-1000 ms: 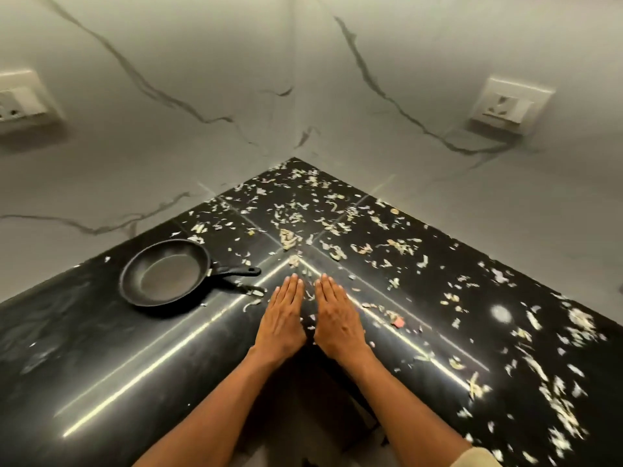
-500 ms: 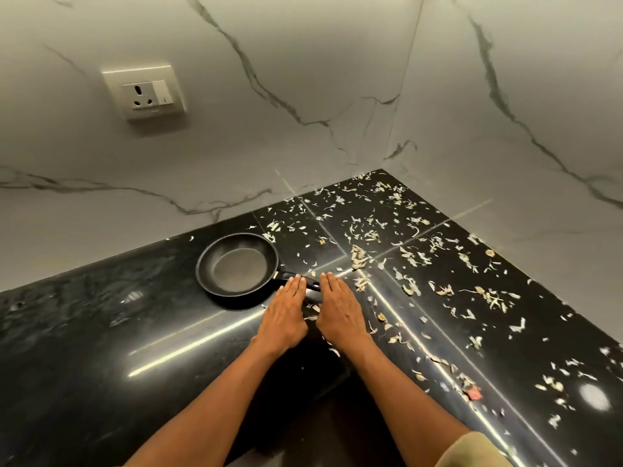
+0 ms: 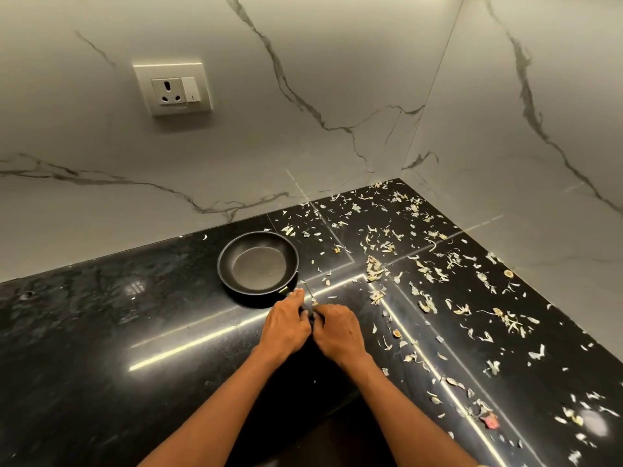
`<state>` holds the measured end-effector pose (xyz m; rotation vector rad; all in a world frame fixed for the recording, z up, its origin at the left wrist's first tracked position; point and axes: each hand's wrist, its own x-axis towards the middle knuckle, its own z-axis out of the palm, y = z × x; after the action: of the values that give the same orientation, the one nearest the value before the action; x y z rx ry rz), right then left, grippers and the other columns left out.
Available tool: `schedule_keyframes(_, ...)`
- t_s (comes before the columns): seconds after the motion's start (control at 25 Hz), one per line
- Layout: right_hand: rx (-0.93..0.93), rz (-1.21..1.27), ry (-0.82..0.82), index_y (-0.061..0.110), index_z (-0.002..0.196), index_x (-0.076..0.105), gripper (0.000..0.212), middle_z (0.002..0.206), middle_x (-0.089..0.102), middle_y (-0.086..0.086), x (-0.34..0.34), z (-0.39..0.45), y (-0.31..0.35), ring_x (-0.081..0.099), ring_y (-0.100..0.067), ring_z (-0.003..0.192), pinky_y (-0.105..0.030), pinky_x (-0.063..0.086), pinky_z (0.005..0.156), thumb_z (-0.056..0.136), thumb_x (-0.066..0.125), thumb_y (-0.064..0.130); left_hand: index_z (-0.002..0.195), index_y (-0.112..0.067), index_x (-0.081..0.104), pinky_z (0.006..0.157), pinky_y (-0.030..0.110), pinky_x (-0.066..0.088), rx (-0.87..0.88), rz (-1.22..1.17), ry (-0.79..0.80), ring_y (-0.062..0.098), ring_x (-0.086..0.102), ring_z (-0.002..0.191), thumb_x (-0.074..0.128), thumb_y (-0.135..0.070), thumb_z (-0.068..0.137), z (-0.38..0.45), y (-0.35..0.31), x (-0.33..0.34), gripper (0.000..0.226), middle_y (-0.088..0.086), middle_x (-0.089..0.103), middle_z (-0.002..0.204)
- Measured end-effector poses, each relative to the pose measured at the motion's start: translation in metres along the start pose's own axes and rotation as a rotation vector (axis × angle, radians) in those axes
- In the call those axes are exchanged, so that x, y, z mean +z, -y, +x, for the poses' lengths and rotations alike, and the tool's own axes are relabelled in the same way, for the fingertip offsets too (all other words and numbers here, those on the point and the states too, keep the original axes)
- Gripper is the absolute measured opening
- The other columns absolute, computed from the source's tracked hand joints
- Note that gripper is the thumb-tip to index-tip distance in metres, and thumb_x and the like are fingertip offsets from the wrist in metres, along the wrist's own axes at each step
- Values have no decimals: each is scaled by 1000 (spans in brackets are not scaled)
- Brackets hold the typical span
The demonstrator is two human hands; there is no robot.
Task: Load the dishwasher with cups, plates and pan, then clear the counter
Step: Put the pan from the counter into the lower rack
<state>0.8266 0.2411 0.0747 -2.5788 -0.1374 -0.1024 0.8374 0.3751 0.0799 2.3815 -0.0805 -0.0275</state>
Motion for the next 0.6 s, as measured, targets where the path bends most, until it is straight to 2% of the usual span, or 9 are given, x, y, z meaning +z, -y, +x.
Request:
schedule_keyframes(0.12,-35,158,115,11,71,63,24,67,68,-9,17,-10,15,61,-27,61,-40,48,57,87,55,27,147,-11,46,120,33,28,-84,-37,-46,19,35,145,55,-6,91,-13,19,1,57,7,41,154)
schedule_keyframes(0.28,-90,165,248,10,74,65,27,72,70,-11,33,-12,36,65,-29,66,-37,45,57,86,55,32,150,-10,40,122,26,18,-109,10,-69,15,27,148,54,-4,89,-26,44,-13,63,5,34,158)
schedule_keyframes(0.36,-79,168,233,12,74,64,23,76,70,-10,36,-6,43,64,-28,72,-32,42,61,80,51,29,152,-11,36,120,21,12,-125,45,-48,15,25,149,56,-5,86,-31,55,-23,69,6,31,160)
schedule_keyframes(0.44,-91,102,155,17,73,62,11,81,68,-7,38,7,45,62,-28,81,-32,43,66,73,51,15,152,-12,37,116,17,11,-129,71,-37,15,27,148,57,-2,83,-35,63,-34,73,6,33,159)
schedule_keyframes(0.6,-198,-136,-15,13,101,72,43,97,65,-3,38,42,27,57,-25,92,-34,51,72,64,63,-7,152,-18,39,119,24,26,-117,112,-67,13,34,145,53,7,77,-35,82,-49,80,3,37,157)
